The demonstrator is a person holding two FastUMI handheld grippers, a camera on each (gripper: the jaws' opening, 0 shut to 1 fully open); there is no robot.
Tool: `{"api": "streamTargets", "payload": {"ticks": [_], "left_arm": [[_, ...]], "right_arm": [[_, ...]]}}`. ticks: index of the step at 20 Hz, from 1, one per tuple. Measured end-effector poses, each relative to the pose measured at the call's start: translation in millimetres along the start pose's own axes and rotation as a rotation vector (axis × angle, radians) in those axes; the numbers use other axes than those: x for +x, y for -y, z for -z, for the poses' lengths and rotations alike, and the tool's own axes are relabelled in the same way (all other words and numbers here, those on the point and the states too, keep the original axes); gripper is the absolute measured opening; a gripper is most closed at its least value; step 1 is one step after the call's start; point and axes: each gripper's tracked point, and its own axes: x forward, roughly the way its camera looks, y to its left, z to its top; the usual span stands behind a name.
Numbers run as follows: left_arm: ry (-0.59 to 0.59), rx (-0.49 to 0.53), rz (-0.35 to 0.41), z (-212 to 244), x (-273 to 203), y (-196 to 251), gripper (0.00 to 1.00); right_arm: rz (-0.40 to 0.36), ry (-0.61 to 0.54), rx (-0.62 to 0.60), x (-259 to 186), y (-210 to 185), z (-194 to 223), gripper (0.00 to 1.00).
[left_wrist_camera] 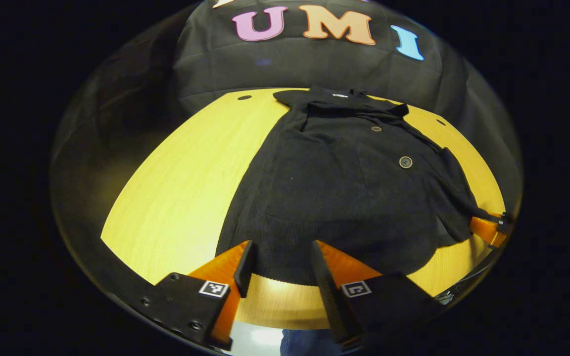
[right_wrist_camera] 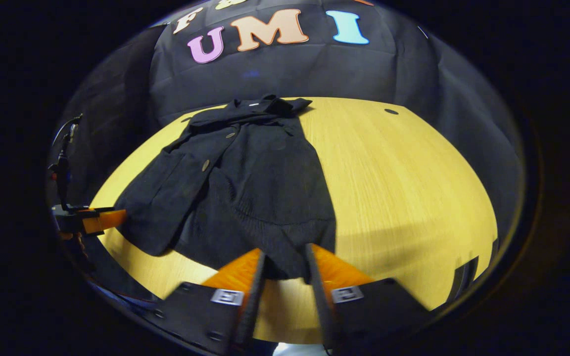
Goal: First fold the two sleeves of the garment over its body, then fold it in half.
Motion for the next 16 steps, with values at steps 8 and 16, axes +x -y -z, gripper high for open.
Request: {"api": "streamTargets", "payload": {"ticks": [8,16], "left_arm": [[0.016,0.072,0.009,-2.6,2.4,14.9,0.02],[-0.023,0.078,0.061,-5.5,5.1,14.8,0.00]], "right_arm": [[0.008,-0.027,0.024,-4.0,-6.4,0.3,0.13],[0.045,-0.038,0.053,-8.7,-13.5,-4.8,0.03]]}}
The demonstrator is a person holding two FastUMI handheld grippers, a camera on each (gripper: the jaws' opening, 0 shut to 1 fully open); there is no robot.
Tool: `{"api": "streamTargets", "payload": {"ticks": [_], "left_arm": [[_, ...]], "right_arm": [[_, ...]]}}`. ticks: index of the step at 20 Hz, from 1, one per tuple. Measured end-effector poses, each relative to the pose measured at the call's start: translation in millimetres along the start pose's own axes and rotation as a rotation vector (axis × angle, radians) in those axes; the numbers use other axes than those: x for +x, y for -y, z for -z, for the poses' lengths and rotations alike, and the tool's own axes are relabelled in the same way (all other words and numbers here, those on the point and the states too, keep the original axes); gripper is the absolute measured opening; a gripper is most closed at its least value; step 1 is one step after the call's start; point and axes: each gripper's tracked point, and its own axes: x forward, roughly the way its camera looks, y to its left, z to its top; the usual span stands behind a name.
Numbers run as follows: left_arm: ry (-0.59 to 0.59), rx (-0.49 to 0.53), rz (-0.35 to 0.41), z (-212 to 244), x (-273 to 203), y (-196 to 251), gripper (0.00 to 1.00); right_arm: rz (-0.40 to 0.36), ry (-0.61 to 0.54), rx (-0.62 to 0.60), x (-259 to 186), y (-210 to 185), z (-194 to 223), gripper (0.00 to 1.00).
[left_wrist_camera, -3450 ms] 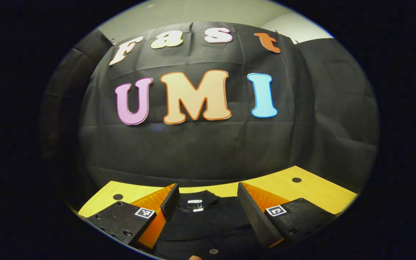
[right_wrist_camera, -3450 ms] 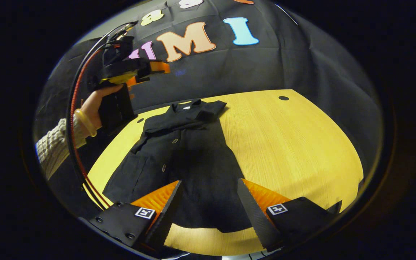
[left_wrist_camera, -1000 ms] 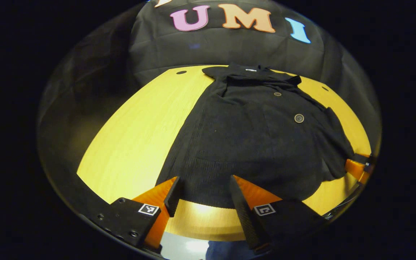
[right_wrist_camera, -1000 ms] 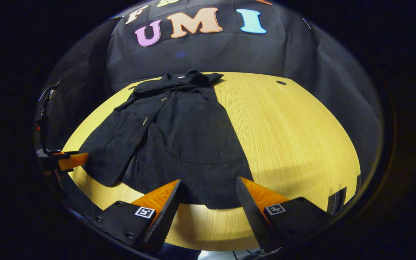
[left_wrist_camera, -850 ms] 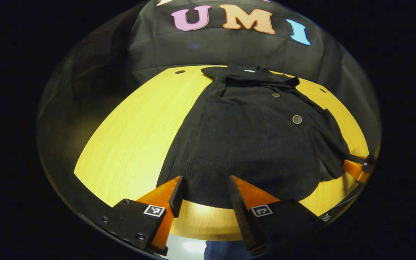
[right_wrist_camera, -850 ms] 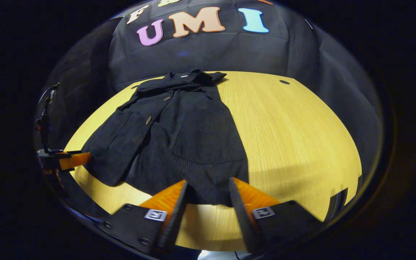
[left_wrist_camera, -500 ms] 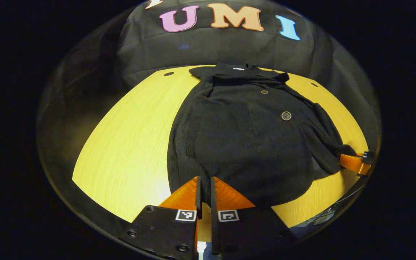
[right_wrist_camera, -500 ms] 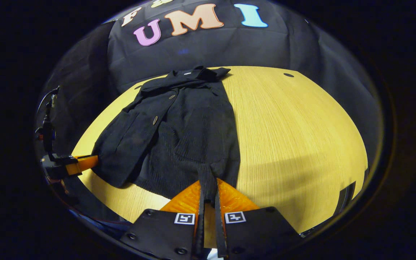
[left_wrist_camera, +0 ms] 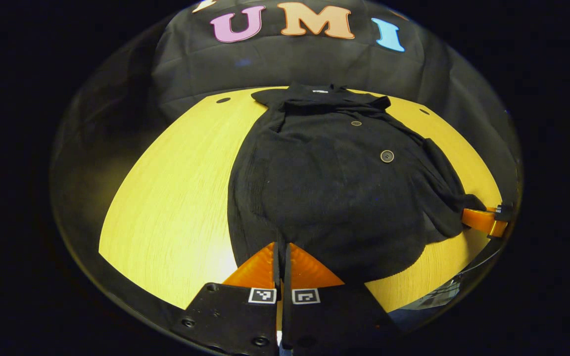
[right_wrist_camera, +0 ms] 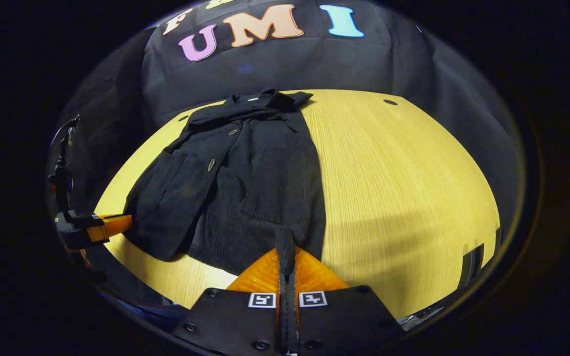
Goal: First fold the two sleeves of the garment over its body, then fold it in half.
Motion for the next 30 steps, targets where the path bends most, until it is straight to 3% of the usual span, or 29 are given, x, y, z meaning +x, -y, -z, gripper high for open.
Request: {"api": "streamTargets", "payload": {"ticks": [5,12,17,22,30], "left_arm": [[0.035,-0.015,0.039,-26.1,-3.7,-1.9,0.00],[0.131,-0.009,0.130,-95.8,11.9,-11.0,0.00],[0.200,0.015,0.160,-135.0,14.6,-11.7,0.00],[0.244,-0.023,0.166,-175.6,23.2,-11.1,0.00],[0.381,-0.073,0.100,-283.6,47.8,-25.8,0.00]], "right_arm": [[0.035,0.059,0.002,-13.9,-5.3,-26.6,0.02],[0.092,0.145,-0.001,-20.1,-30.3,-72.2,0.02],[0.086,0.229,-0.003,-21.4,-50.4,-119.5,0.03],[0.082,0.294,-0.029,-19.9,-51.1,-179.6,0.02],[0.046,0.394,-0.067,3.4,-40.3,-298.7,0.03]]}}
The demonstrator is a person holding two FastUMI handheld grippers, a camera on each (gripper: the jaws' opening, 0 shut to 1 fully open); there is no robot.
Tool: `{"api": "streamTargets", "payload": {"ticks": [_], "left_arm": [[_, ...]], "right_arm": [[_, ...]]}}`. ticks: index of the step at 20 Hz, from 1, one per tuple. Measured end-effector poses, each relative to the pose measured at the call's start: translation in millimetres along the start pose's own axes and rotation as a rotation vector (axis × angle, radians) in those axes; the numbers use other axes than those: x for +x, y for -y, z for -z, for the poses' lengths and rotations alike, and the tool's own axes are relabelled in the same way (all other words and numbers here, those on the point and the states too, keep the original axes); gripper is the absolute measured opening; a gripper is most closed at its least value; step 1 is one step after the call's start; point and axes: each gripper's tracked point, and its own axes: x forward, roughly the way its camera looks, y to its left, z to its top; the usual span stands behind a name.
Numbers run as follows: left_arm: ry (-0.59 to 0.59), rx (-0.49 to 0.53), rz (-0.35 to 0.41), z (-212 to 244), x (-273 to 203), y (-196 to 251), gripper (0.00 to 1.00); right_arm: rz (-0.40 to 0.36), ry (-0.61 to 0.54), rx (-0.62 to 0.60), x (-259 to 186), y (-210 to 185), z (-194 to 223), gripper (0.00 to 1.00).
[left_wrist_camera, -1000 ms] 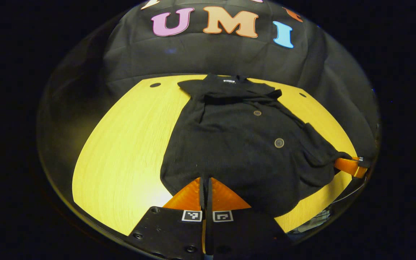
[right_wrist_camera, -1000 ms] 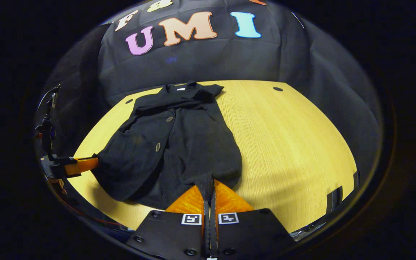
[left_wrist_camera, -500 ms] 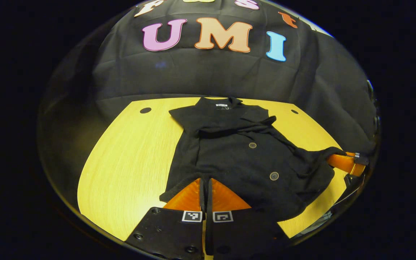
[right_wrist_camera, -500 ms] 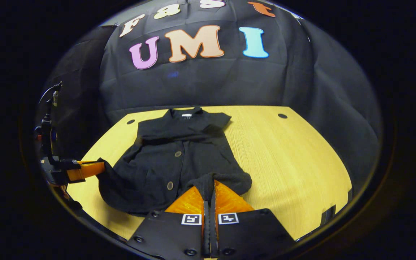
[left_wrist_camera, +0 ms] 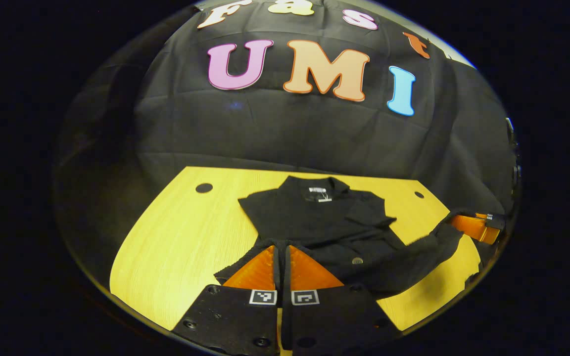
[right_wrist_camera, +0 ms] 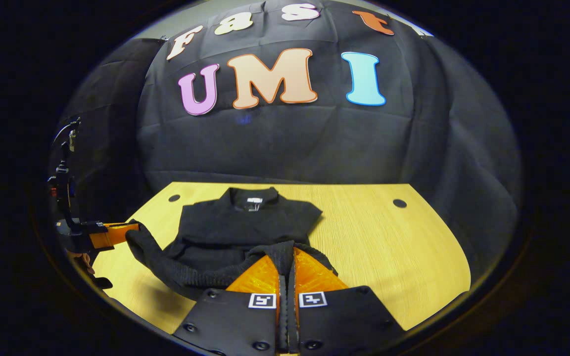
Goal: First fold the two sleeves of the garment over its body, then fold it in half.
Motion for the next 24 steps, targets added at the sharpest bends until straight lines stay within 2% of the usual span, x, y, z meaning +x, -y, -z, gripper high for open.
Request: {"api": "streamTargets", "payload": {"ticks": [4,8,12,14,18,24], "left_arm": [[0.024,-0.021,-0.025,-26.4,35.5,-2.6,0.00],[0.046,-0.037,-0.070,-48.7,72.4,-12.8,0.00],[0.039,-0.052,-0.114,-58.3,119.6,-22.7,0.00],[0.020,-0.065,-0.132,-53.1,142.6,-24.6,0.00],[-0.017,-0.029,-0.163,-37.2,173.7,-25.3,0.00],[-0.041,-0.016,-0.196,-22.5,194.3,-29.4,0.00]], "right_arm": [[-0.028,0.039,-0.008,39.7,6.6,-42.2,0.02],[-0.040,0.043,-0.021,81.3,12.2,-63.1,0.05],[-0.058,0.046,-0.025,132.6,19.6,-84.3,0.02],[-0.072,0.021,-0.021,161.3,21.2,-80.8,0.02],[-0.089,-0.050,0.016,204.4,27.4,-58.4,0.02],[-0.084,-0.105,0.037,233.0,33.5,-37.0,0.02]]}}
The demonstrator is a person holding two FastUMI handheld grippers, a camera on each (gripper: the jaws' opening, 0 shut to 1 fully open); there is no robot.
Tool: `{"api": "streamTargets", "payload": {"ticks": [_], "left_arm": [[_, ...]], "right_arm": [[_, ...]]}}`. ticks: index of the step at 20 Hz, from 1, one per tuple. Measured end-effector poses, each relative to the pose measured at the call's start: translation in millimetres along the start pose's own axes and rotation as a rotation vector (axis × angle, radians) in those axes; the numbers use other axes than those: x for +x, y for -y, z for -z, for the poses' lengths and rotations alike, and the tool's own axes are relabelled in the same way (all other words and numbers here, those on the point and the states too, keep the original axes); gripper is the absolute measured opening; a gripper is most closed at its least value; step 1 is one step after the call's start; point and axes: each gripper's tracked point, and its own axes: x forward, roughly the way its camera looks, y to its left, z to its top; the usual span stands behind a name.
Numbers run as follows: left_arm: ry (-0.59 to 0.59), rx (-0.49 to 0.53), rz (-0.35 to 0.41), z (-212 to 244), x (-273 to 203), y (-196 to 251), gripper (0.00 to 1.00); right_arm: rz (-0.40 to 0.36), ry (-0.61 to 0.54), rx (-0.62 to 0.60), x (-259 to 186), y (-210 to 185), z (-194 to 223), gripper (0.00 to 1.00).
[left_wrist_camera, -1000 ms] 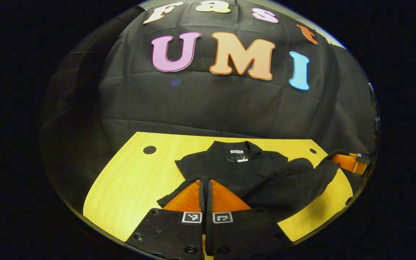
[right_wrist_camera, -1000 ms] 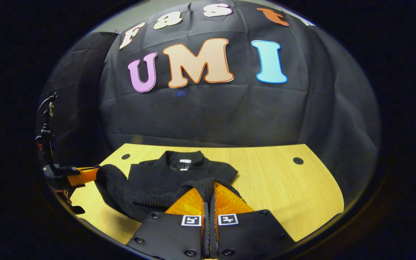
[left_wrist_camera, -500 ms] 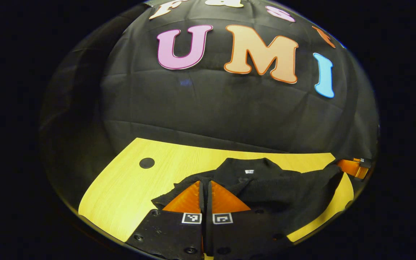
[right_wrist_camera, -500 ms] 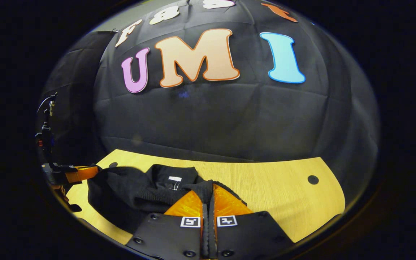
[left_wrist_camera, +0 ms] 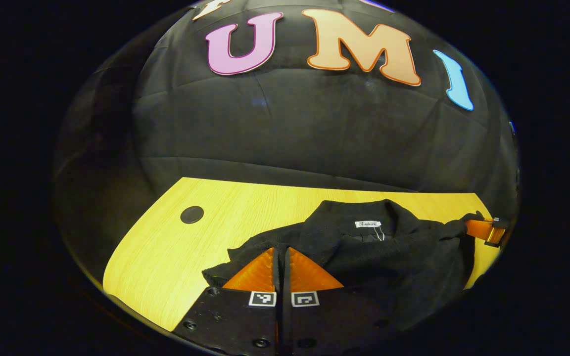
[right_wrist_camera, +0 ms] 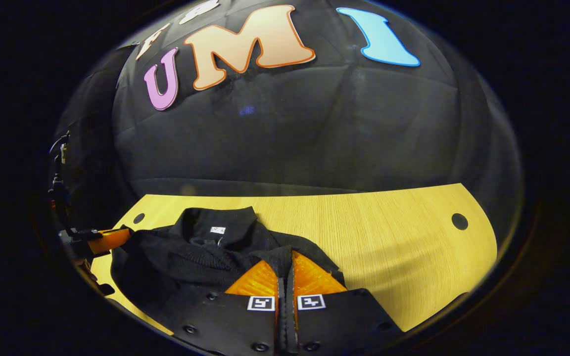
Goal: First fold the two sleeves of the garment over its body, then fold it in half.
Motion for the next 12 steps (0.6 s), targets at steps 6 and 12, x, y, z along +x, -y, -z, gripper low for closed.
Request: {"api": "streamTargets", "payload": {"ticks": [6,12], "left_arm": [[0.016,0.003,-0.011,-2.4,3.4,4.3,0.03],[0.097,0.002,0.018,-31.6,-9.8,11.0,0.57]], "right_arm": [[-0.005,0.010,0.027,2.3,0.5,-4.4,0.12],[-0.034,0.036,0.091,-20.2,6.0,-21.1,0.83]]}}
